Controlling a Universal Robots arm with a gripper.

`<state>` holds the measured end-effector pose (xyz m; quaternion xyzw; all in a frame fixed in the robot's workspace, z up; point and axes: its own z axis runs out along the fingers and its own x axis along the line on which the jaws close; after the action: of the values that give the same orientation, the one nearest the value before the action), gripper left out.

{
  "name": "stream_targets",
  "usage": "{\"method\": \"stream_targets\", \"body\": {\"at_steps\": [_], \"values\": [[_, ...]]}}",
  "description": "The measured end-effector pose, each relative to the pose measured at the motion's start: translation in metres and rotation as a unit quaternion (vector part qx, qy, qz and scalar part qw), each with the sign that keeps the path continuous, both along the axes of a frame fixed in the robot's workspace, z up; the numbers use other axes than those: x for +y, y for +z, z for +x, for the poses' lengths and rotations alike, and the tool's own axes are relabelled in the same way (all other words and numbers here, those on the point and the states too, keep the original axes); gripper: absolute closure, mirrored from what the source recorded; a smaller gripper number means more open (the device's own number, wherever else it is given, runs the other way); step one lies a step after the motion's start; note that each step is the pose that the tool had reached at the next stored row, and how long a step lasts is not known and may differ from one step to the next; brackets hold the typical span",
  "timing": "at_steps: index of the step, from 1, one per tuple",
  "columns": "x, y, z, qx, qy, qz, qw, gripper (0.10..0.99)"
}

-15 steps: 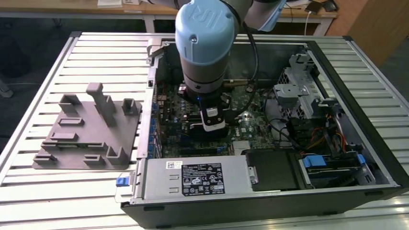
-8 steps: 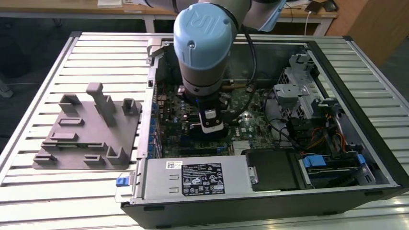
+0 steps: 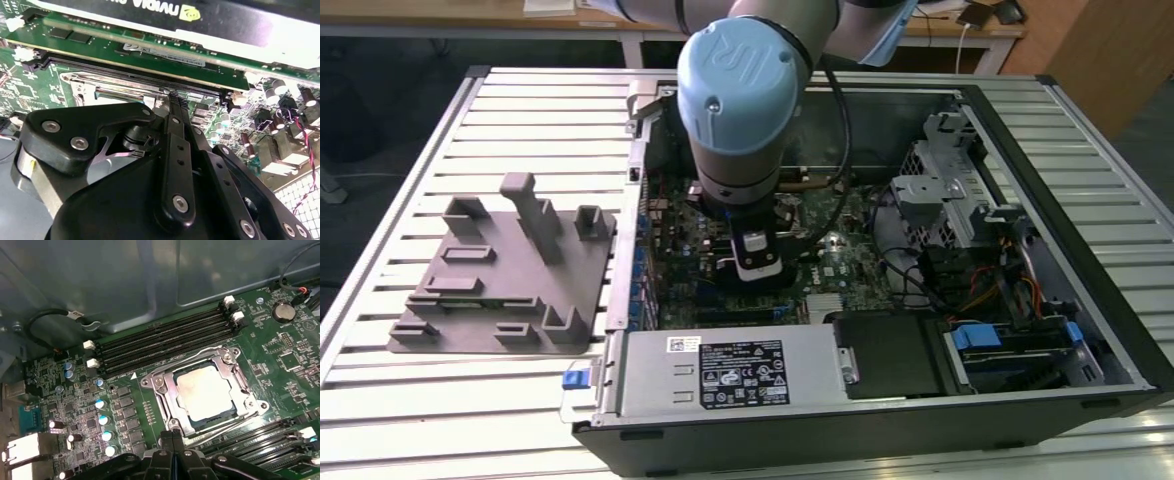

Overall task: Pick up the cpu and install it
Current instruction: 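Install the second cpu locking lever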

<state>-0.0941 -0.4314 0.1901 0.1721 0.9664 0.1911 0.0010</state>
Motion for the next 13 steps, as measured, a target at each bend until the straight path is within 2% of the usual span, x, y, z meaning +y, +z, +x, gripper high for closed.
{"method": "stream_targets", "body": {"at_steps": [13], "values": [[0.0013,-0.0032,-0.0001,0.0000,0.000,0.0040,1.0000,0.980]]}}
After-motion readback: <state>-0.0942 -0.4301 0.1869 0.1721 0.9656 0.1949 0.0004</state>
